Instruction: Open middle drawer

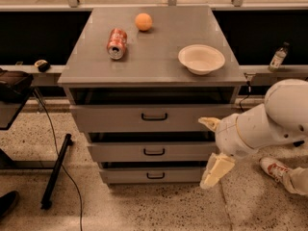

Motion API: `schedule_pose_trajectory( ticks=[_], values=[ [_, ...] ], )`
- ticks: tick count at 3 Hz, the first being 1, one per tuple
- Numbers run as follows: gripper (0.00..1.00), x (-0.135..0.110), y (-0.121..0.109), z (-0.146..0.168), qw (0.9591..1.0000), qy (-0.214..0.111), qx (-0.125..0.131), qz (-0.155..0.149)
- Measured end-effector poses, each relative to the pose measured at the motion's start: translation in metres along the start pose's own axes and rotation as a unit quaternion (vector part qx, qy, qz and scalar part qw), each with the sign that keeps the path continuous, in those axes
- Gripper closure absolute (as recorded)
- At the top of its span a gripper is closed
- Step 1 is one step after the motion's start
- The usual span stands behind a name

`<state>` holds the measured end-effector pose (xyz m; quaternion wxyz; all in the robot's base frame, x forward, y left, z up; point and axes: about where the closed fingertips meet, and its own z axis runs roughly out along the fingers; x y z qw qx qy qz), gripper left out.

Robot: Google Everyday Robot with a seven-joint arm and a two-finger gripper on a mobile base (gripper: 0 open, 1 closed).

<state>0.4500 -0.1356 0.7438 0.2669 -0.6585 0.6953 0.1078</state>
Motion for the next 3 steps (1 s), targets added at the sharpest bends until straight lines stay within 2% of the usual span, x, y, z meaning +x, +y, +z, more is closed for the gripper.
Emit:
schedule_pose_trajectory(
  ticks=[1, 2, 3],
  values=[
    [0.0, 0.015, 0.011, 0.034, 0.9984, -0.018, 0.003, 0.053],
    [0.0, 0.037, 0.013, 0.076, 0.9953, -0.032, 0.035, 0.084],
    [0.0, 0.044, 0.002, 0.089, 0.9913, -0.073, 0.078, 0.077]
  ],
)
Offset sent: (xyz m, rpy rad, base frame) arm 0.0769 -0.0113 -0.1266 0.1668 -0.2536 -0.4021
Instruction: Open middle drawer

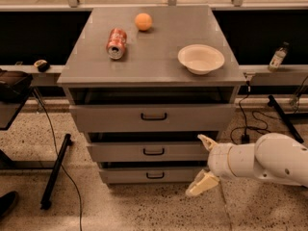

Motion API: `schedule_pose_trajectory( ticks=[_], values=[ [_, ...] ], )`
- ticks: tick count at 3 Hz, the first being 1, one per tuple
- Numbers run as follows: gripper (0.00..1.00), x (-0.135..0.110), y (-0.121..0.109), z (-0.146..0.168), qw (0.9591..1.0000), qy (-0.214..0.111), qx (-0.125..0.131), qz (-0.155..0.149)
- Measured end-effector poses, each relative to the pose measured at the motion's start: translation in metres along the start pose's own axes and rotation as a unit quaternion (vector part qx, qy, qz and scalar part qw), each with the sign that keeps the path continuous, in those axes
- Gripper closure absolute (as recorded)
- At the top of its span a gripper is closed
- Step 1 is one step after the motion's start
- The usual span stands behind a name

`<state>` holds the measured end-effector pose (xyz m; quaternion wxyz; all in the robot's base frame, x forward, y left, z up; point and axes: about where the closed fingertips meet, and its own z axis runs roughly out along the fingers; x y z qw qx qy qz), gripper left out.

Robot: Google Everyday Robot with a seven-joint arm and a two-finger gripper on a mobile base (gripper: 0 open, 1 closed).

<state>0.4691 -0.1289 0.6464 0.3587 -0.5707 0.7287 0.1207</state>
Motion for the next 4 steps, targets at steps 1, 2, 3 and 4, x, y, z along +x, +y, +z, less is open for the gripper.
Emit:
schedule_pose_trajectory(
  ticks=[1, 2, 3, 4],
  values=[
    [0.0, 0.009, 0.003, 0.002, 0.9993, 0.002, 0.001, -0.038],
    [0.0, 0.021, 0.001, 0.04, 0.9949, 0.027, -0.021, -0.095],
    [0.0, 0.058, -0.006, 0.074, 0.9886, 0.056, -0.034, -0.136],
    [0.0, 0.065, -0.005, 0.077, 0.9876, 0.061, -0.039, -0.14]
  ],
)
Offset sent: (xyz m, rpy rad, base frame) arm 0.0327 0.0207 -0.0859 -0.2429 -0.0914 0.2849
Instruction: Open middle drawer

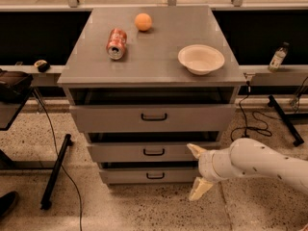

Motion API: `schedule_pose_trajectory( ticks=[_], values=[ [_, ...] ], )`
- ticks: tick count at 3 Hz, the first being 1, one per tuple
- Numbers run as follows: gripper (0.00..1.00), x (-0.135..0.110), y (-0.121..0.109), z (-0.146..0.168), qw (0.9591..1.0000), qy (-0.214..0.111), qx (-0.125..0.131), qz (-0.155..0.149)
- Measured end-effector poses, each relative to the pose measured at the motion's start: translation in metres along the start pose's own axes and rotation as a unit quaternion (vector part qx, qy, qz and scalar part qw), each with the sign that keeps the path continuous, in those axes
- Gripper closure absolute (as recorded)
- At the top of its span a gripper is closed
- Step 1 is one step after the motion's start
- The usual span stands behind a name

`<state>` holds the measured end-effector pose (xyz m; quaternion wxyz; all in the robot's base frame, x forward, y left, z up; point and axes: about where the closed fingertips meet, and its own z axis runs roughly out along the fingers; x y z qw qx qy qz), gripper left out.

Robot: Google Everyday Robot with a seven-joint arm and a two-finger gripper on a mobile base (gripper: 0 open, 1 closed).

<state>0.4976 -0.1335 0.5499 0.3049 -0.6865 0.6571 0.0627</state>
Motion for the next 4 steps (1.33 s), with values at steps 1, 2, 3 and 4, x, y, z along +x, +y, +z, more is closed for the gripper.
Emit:
schedule_pose_trajectory(
  ticks=[1, 2, 3, 4],
  values=[
    [0.0, 0.003, 0.001, 0.009, 0.9995, -0.011, -0.028, 0.003],
    [0.0, 0.027, -0.007, 0.035, 0.9988, 0.002, -0.048, -0.002],
    [0.0, 0.056, -0.023, 0.053, 0.999, 0.021, -0.039, -0.008],
    [0.0, 0.078, -0.045, 0.06, 0.9984, 0.049, -0.024, -0.012]
  ],
)
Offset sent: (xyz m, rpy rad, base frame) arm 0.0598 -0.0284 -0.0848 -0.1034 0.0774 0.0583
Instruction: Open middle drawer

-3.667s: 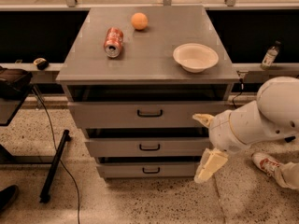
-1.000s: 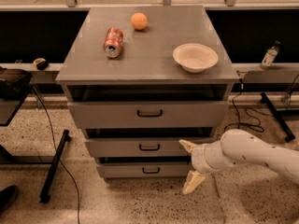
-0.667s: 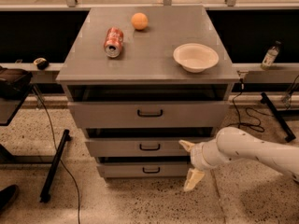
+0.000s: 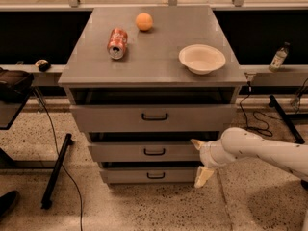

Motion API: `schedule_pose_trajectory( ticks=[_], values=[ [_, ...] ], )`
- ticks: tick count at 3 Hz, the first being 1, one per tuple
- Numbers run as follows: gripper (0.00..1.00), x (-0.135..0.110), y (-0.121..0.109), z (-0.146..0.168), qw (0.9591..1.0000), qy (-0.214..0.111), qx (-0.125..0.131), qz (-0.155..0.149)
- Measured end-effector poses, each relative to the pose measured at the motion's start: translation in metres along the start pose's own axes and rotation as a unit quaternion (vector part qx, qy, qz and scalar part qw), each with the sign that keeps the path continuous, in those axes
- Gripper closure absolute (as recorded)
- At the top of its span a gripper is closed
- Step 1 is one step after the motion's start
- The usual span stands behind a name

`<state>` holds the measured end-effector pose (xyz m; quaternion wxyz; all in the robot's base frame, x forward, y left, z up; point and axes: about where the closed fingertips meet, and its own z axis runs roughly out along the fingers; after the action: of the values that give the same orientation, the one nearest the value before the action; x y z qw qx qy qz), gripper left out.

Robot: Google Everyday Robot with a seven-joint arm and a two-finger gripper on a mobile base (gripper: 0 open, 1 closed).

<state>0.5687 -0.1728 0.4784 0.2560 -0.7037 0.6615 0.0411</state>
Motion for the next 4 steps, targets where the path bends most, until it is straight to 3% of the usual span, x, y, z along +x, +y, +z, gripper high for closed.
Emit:
schedule_pose_trajectory(
  ticks=[1, 3, 4],
  values=[
    [0.0, 0.027, -0.018, 0.01, 0.9994, 0.03, 0.003, 0.015],
    [0.0, 0.066, -0.035, 0.031, 0.9978, 0.048, 0.009, 0.046],
    [0.18, 0.074, -0.036, 0.044, 0.9966, 0.06, 0.002, 0.056]
  ],
)
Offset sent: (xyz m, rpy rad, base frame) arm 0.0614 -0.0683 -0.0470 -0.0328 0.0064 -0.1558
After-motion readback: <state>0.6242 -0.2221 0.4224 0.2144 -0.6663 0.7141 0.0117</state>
